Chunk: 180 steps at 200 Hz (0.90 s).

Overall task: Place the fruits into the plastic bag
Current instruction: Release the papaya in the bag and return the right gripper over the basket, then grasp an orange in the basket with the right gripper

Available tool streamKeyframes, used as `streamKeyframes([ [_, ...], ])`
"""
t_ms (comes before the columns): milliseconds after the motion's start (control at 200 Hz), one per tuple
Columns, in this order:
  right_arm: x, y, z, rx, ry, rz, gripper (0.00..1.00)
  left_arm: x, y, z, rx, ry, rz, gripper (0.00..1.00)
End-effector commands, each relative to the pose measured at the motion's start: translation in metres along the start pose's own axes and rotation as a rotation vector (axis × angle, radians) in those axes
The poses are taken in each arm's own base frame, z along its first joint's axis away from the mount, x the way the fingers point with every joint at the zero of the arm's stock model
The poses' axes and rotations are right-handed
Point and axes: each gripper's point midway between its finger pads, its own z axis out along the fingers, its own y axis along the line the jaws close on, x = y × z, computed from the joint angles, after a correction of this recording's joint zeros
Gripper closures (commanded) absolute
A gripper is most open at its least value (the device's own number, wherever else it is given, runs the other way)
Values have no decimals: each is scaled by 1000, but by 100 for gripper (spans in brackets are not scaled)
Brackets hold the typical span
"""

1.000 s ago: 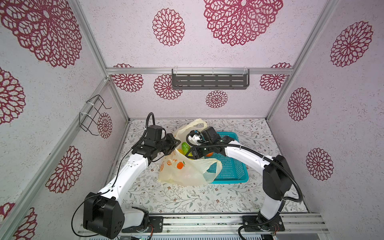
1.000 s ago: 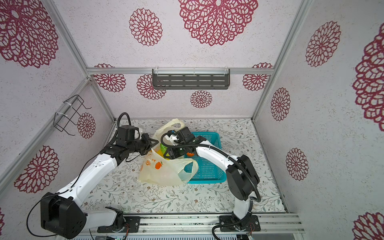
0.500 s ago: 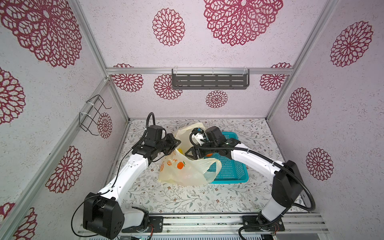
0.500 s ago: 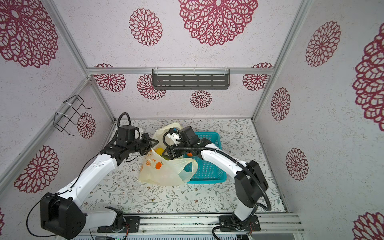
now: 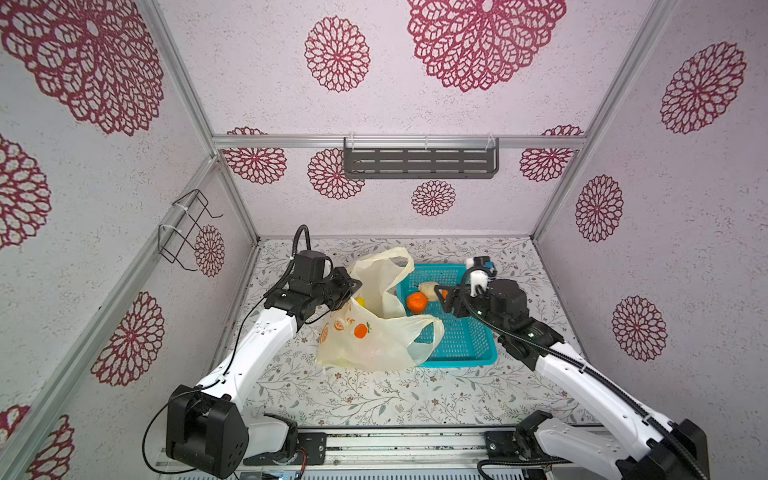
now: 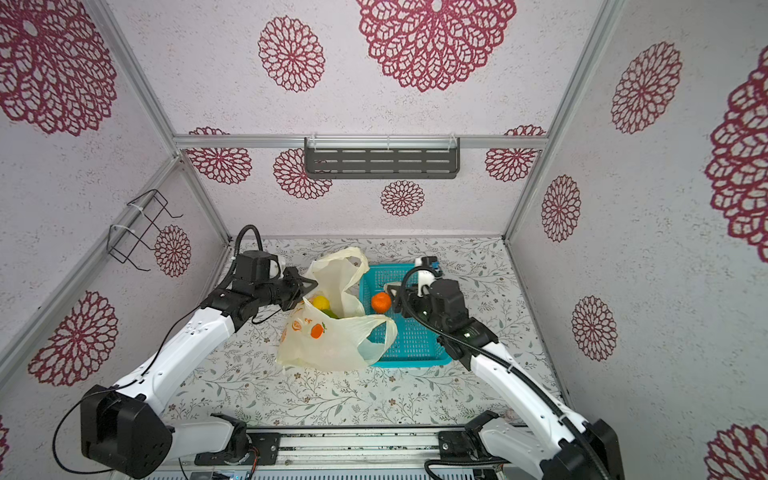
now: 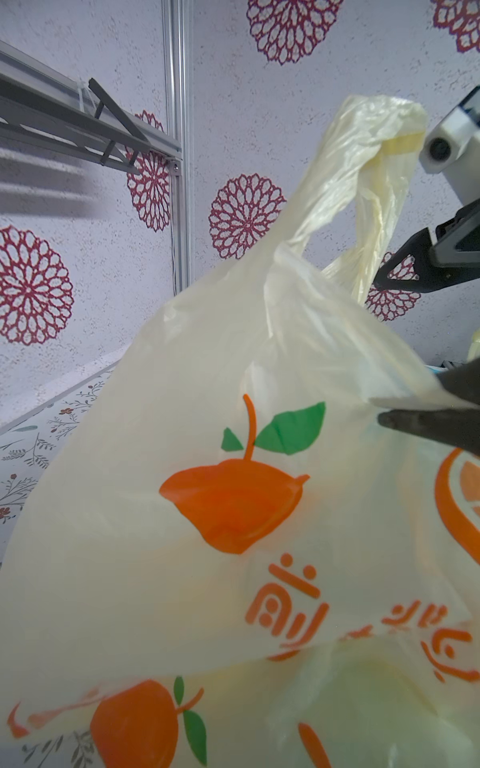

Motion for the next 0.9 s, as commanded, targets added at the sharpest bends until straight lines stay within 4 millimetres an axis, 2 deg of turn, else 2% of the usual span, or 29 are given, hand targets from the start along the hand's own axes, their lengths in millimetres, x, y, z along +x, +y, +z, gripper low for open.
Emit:
streamKeyframes([
  [0,-31,-43,-4,185,-144,155,22,1,0,0,-2,-3,6,100],
  [120,-15,-64,26,258,9,141,21,0,-3,0,4,-5,10,100],
  [280,9,-80,76,316,245,77,24,-1,-8,-1,15,-2,19,100],
  [415,29,-101,104,388,344,72,26,0,-8,-2,16,-3,22,100],
  [555,44,-117,126,433,413,72,29,1,-6,-2,11,-2,24,100],
  [721,60,-138,140,484,465,70,33,1,-4,1,10,4,22,100],
  [896,71,-145,153,491,495,77,37,1,-3,4,13,9,16,100],
])
